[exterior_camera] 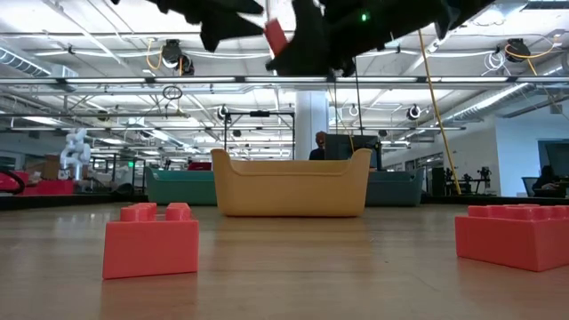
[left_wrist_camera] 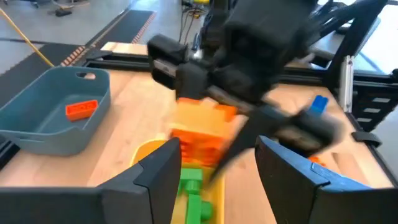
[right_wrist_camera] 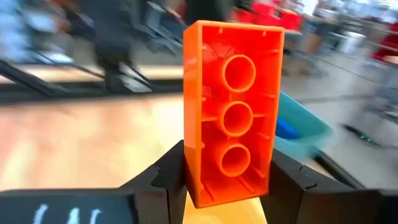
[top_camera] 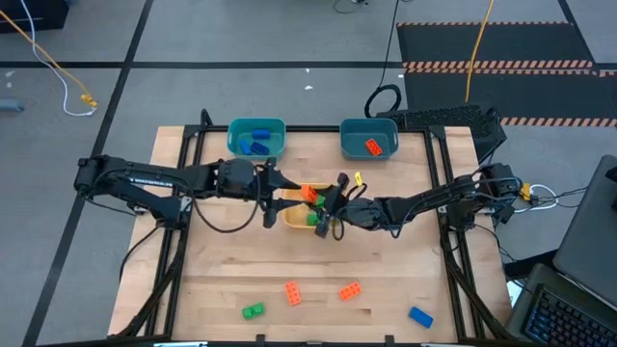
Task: Sort & place blocks by color
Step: Put the orange game piece into the blue bin
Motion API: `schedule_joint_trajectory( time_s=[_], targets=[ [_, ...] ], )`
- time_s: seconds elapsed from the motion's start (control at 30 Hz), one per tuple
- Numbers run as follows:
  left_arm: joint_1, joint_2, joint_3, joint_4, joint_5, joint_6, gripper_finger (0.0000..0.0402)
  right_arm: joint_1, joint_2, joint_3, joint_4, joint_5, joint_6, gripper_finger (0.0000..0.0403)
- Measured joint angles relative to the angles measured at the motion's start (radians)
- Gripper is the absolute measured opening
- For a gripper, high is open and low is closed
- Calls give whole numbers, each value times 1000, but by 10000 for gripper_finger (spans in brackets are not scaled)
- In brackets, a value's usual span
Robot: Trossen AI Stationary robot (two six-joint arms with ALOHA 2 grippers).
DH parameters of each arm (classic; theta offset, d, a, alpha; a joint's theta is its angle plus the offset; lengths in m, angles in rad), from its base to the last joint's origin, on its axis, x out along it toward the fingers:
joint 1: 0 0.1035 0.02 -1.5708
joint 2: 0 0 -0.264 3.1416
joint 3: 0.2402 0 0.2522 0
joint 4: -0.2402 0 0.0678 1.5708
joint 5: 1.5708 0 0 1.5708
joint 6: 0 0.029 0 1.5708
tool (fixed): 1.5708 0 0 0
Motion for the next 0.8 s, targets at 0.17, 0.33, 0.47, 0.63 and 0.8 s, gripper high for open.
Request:
schedule_joint_trajectory(
  time_s=[0.17, 0.33, 0.47, 0.63, 0.8],
  targets=[
    [-7, -59, 2, -42, -28, -33, 194, -76, -13, -1, -111, 53, -7, 139],
    [-37, -71, 2, -45, -32, -78, 179, -216, -47, -1, -233, 1, 31, 139],
    [-91, -45, -6, -40, -97, -77, 165, -353, -77, -1, -326, -94, 75, 139],
    [-148, -14, -32, -35, -169, -68, 146, -526, -88, -1, -458, -178, 98, 139],
    [-166, 3, -52, -32, -190, -50, 132, -684, -88, -1, -546, -299, 159, 139]
  ],
)
